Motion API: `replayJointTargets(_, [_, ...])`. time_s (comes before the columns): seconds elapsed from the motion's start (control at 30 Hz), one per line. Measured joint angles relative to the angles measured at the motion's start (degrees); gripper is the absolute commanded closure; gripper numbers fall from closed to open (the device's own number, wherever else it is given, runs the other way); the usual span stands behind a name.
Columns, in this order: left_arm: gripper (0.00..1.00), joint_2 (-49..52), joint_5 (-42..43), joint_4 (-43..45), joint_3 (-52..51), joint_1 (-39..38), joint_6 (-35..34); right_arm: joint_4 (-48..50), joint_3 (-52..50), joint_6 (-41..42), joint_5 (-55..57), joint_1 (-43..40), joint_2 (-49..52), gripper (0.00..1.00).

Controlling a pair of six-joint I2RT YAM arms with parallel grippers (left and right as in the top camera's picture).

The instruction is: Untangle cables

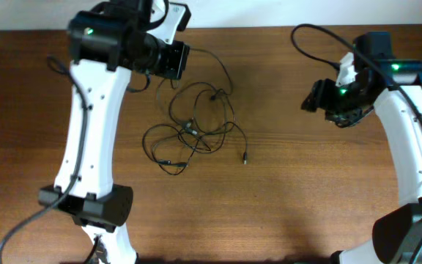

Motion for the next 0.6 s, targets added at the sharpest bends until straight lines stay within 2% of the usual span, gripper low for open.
replayJointTargets(0.2, [1.00,0.94,-0.90,13.16,-28.33,4.22,-2.16,0.96,0.00,0.02,0.00,5.90,0.04,0.32])
replayJointTargets(0.3, [0.94,1.01,-0.87,15.85,-35.47,5.35,-2.16,1.88,0.00,0.37,0.00,8.02,0.04,0.32])
replayJointTargets(0.33, [0.80,1.01,-0.87,15.93,-36.54,5.35,-2.29,2.32,0.00,0.68,0.00,8.28,0.04,0.32])
replayJointTargets(0.37, [0.51,1.01,-0.87,15.89,-37.40,5.35,-2.56,2.73,0.00,0.94,0.00,8.33,0.04,0.32])
replayJointTargets(0.4, [0.34,1.01,-0.81,15.93,-37.86,5.33,-2.64,2.93,0.00,1.53,0.00,8.33,0.04,0.32])
replayJointTargets(0.43, [0.26,1.01,-0.26,15.91,-38.03,5.33,-2.54,3.08,0.00,1.92,0.00,8.39,0.04,0.32])
replayJointTargets(0.6, [0.07,1.01,0.96,19.39,-38.23,5.29,-2.97,4.39,0.00,2.23,0.00,10.69,0.04,0.32])
